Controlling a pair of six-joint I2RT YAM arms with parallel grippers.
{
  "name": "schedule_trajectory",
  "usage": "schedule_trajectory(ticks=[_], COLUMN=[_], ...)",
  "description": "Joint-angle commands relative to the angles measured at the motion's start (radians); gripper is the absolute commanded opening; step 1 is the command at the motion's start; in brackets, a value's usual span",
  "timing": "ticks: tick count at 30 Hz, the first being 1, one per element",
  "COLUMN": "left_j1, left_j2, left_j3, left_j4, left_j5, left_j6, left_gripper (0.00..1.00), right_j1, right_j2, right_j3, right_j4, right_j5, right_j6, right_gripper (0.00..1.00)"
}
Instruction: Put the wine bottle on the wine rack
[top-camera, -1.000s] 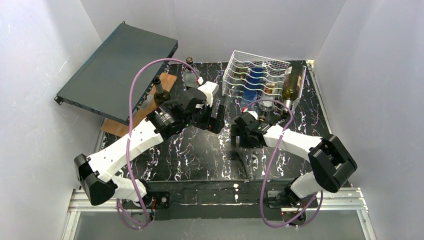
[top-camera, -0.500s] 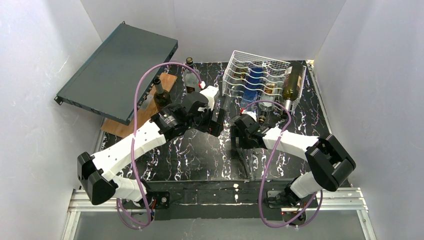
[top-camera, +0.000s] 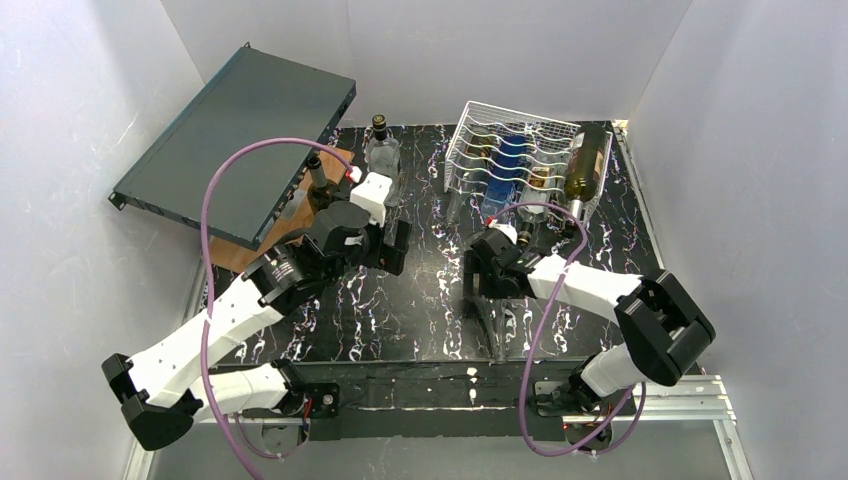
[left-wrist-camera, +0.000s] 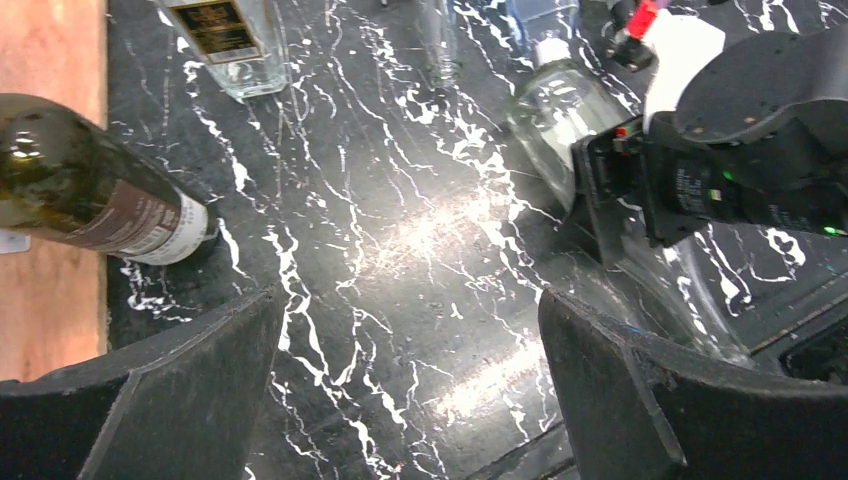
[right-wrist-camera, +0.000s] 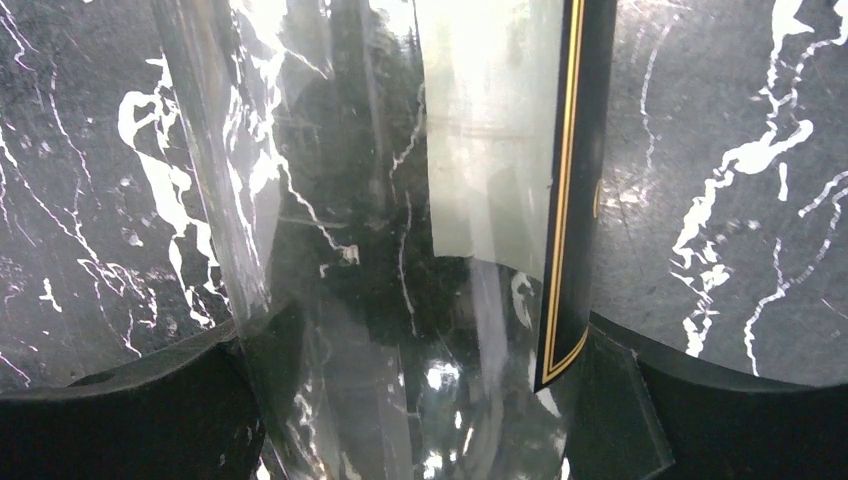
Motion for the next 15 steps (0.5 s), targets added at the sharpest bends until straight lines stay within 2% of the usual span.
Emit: schedule_trajectory(ticks=[1, 15], left_j1=[-0.003, -0.003], left_j2=[-0.052, -0.013], left_j3=[-0.024, -0.039], left_j4=[0.028, 0.040], left_j5=[-0.113, -0.140], left_j6=[0.027, 0.034], left_gripper=[0.98, 0.98], right_j1=[-0.007, -0.036], right_j2=[-0.100, -0.153], right_j3=[0.084, 0.327], right_j4=[-0.005, -0.152], right_j5=[0.038, 0.067], right_j6=[0.016, -0.041], right_gripper=[0.01, 0.01])
